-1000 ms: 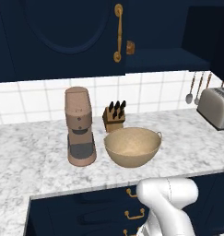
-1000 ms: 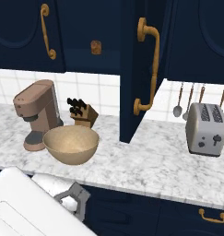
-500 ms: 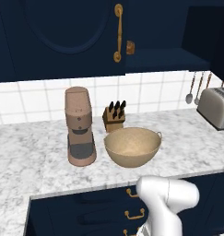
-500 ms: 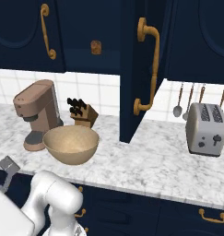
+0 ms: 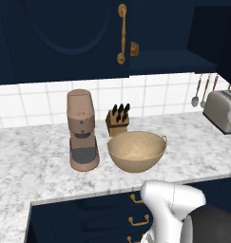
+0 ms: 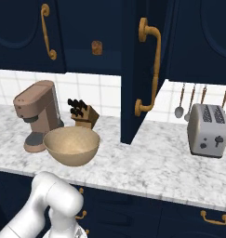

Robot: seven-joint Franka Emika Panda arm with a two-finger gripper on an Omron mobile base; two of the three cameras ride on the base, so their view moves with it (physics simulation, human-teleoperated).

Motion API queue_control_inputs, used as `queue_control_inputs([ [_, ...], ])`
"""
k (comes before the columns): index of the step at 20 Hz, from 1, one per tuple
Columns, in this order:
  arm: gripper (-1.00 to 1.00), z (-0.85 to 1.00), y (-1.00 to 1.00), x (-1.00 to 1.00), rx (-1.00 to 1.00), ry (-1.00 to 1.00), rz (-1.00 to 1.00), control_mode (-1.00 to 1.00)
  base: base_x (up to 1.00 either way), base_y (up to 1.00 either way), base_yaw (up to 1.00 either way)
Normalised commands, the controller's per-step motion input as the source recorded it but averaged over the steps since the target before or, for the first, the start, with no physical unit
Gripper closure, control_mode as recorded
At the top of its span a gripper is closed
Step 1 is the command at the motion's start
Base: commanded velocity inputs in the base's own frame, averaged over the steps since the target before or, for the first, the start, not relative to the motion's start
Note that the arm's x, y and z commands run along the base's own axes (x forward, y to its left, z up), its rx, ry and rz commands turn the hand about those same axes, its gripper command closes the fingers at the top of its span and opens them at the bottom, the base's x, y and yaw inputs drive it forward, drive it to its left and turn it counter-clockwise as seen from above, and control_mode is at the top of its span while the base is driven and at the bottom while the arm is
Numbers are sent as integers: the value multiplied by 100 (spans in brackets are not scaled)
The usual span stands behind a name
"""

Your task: Open the cabinet, pick up the bread from the cabinet and place it in the basket. Then move the basket to the dining counter.

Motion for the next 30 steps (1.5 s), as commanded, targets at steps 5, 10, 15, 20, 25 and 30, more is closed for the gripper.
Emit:
queue_control_inputs([
  [5,100,-88,96,100,-57,17,8,-100,0,0,0],
  [10,100,-35,30,85,-41,9,12,-100,0,0,0],
  [15,100,5,-1,71,-7,23,5,-100,0,0,0],
  [20,100,1,0,91,2,20,8,-100,0,0,0],
  [25,-100,23,0,50,0,8,5,-100,0,0,0],
  [30,-100,32,0,33,0,8,1,-100,0,0,0],
])
